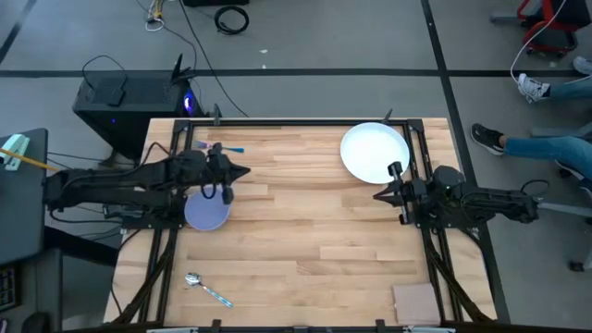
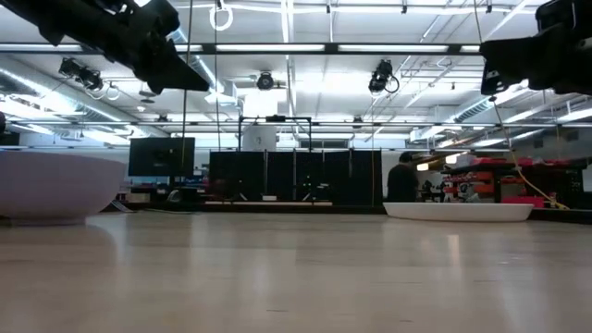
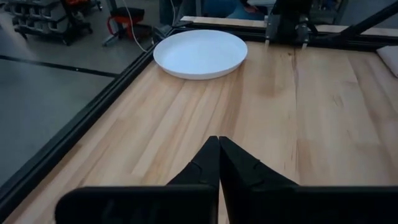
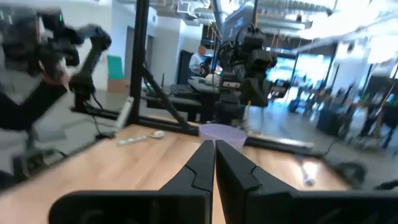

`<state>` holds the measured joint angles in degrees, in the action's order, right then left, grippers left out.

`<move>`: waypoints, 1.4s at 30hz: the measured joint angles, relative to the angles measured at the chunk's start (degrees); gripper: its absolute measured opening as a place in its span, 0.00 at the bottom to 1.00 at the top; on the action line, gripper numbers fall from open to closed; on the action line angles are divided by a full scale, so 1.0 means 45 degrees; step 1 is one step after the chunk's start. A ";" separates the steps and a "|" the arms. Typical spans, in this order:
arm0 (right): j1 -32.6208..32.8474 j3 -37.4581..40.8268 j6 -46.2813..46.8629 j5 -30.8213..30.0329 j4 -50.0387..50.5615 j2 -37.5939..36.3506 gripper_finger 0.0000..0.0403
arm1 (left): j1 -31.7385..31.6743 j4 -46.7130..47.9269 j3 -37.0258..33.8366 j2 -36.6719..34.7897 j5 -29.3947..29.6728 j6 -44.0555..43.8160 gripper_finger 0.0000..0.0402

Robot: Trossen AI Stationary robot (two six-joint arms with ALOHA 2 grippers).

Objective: Set table place
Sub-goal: Move the plate to the center of the table

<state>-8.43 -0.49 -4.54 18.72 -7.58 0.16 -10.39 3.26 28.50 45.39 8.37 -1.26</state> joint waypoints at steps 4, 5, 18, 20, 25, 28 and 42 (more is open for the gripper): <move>-0.0010 -0.0009 0.0454 -0.0495 0.0002 0.0000 0.05 | 0.0000 0.0027 0.0211 0.0106 -0.0002 -0.0040 0.02; -0.0010 -0.0079 0.0534 -0.0641 0.0173 0.0007 0.05 | 0.0001 0.0148 0.0290 0.0094 -0.0002 -0.0180 0.01; -0.0010 -0.3490 0.3061 -0.5356 0.5855 0.3661 0.01 | 0.0005 0.1692 0.0679 0.0058 0.0008 -0.0521 0.02; -0.0015 -0.4294 0.4120 -0.6043 0.7033 0.5057 0.01 | 0.0005 0.1603 0.0679 0.0058 0.0018 -0.0573 0.03; -0.0015 -0.5936 0.6344 -0.6585 0.8976 0.8764 0.01 | 0.0005 0.1406 0.0679 0.0058 0.0139 -0.0570 0.03; -0.0023 -0.6781 0.6416 -0.6586 0.9228 1.0692 0.02 | 0.0005 0.1405 0.0679 0.0058 0.0139 -0.0588 0.01; -0.2692 -0.9888 0.5590 -0.4266 0.9329 1.6271 0.28 | 0.0005 0.1424 0.0679 0.0058 0.0139 -0.0916 0.01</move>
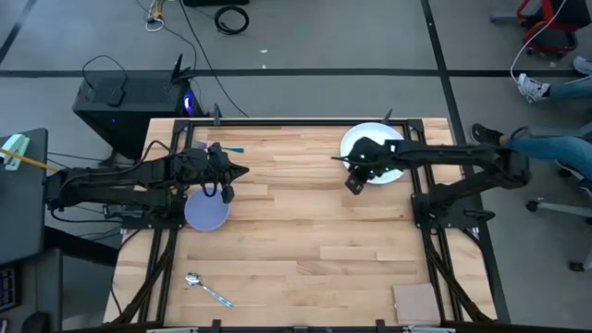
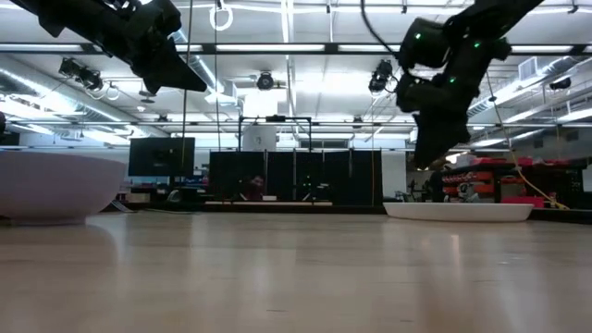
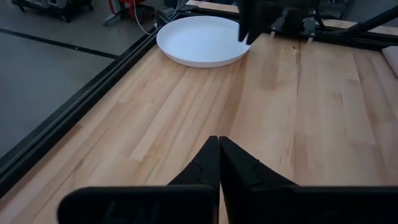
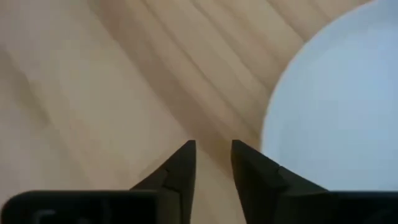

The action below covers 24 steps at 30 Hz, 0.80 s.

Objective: Set table place
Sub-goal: Move the plate to the center of the table

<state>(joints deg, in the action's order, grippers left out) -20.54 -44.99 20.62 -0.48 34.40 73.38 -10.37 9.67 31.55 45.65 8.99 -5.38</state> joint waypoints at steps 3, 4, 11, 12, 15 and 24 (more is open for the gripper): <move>-0.0579 -0.0174 0.0049 0.0024 0.0010 0.0609 0.33 | 0.0000 0.0005 0.0000 0.0000 0.0000 -0.0007 0.03; -0.0736 -0.0200 0.0045 0.0026 0.0015 0.0761 0.34 | -0.0001 0.0001 0.0000 0.0000 0.0004 -0.0007 0.05; -0.1705 -0.0215 -0.0134 0.0026 0.0029 0.1883 0.38 | 0.0000 0.0000 0.0000 0.0000 0.0000 -0.0009 0.07; -0.1802 -0.0215 -0.0262 0.0026 0.0024 0.2034 0.38 | 0.0000 0.0000 0.0000 0.0000 0.0000 -0.0007 0.06; -0.1993 -0.0215 -0.0364 0.0116 0.0021 0.2450 0.38 | -0.0001 0.0003 0.0000 0.0000 0.0000 -0.0012 0.03; -0.2073 -0.0223 -0.0465 0.0466 -0.0095 0.3800 0.38 | 0.0000 0.0000 0.0000 0.0000 0.0000 -0.0012 0.06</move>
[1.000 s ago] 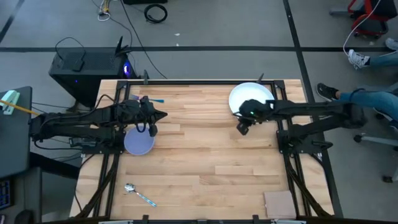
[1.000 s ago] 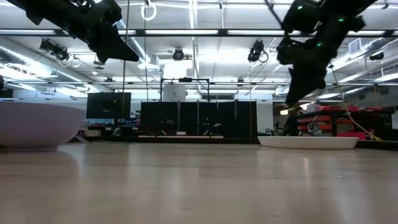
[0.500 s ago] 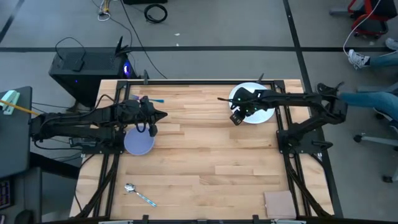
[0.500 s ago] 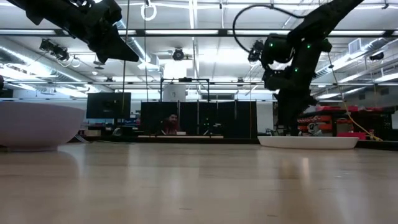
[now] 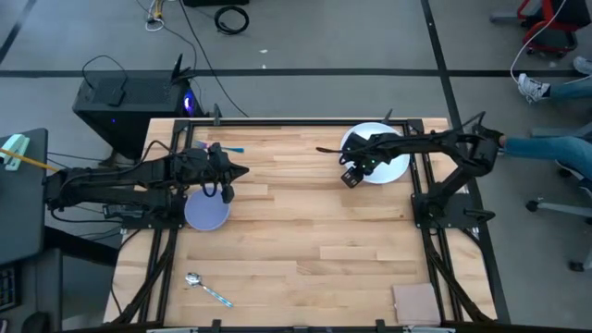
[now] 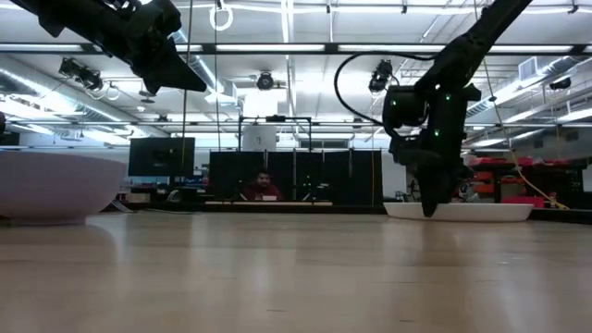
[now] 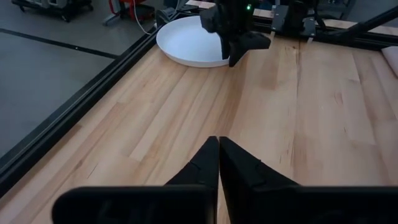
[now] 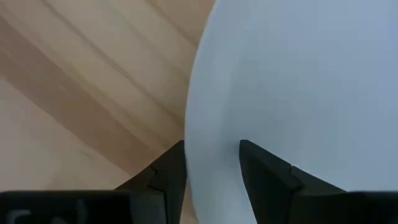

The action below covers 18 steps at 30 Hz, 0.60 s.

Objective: Set table place
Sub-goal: Move the plate to the center of the table

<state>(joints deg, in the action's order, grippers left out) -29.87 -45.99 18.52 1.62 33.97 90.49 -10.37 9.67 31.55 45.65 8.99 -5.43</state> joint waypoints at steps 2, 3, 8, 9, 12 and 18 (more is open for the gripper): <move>0.0000 -0.0053 -0.0218 -0.0038 -0.0036 0.0171 0.38 | -0.0005 0.0000 0.0000 0.0000 0.0000 0.0000 0.07; 0.0000 -0.0055 -0.0239 -0.0065 -0.0050 0.0232 0.37 | 0.0000 0.0005 0.0000 0.0000 -0.0001 0.0000 0.07; 0.0023 -0.0001 -0.0169 0.0033 -0.0194 0.0052 0.22 | -0.0005 0.0000 0.0000 0.0000 -0.0001 0.0000 0.05; 0.0048 0.0008 -0.0170 0.0012 -0.0166 -0.0029 0.18 | 0.0000 0.0003 0.0000 0.0000 -0.0003 0.0000 0.04; 0.0218 0.0008 -0.0214 -0.0275 -0.0108 -0.0303 0.04 | 0.0000 0.0005 0.0000 0.0000 0.0000 0.0000 0.02; 0.1134 0.0032 0.0094 -0.1534 0.0347 -0.0817 0.03 | 0.0000 0.0001 0.0000 0.0000 -0.0004 0.0000 0.05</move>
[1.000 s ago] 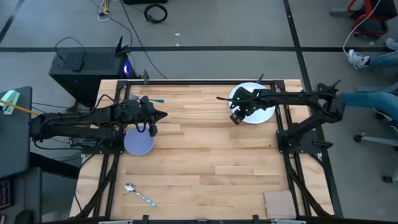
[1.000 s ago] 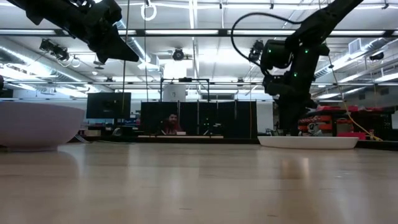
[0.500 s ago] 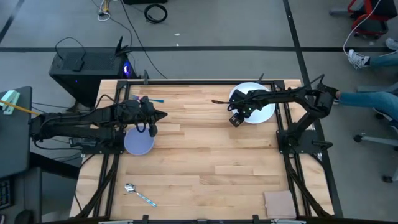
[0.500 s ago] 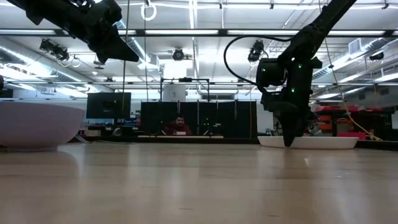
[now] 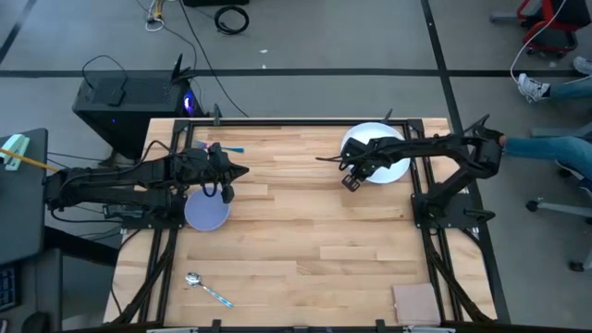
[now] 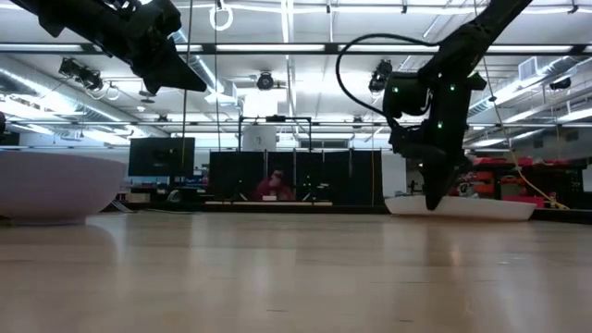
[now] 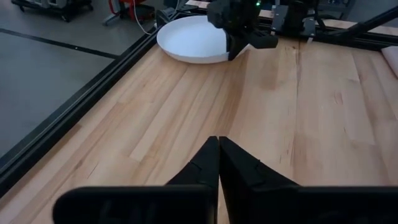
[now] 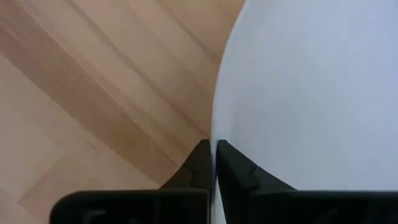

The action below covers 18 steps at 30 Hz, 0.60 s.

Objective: Set table place
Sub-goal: Move the plate to the center of the table

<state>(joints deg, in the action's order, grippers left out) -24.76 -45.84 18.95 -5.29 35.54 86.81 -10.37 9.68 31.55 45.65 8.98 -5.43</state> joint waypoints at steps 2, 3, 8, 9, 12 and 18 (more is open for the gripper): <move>0.0428 0.0000 0.0193 -0.0418 0.0116 -0.0252 0.02 | -0.0004 -0.0001 0.0000 0.0000 0.0004 0.0000 0.06; 0.0665 -0.0001 0.0300 -0.0518 0.0168 -0.0387 0.02 | -0.0004 -0.0001 0.0000 0.0000 0.0000 0.0000 0.07; 0.1957 -0.0732 0.0824 -0.1381 0.1245 -0.0763 0.01 | -0.0004 -0.0001 0.0000 0.0000 0.0000 0.0000 0.03; 0.2276 -0.0974 0.0839 -0.1577 0.1464 -0.0778 0.01 | -0.0002 -0.0001 0.0000 0.0000 0.0004 0.0000 0.02; 0.3164 -0.1855 0.0829 -0.1891 0.1855 -0.0763 0.01 | 0.0000 -0.0001 0.0000 0.0000 0.0001 0.0000 0.02; 0.4803 -0.3428 -0.0118 -0.1977 0.1786 -0.0316 0.01 | -0.0002 0.0003 0.0000 0.0000 0.0004 0.0000 0.07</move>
<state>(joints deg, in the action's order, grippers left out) -3.15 -61.27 18.41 -14.18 43.57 85.39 -10.38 9.69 31.55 45.65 8.99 -5.43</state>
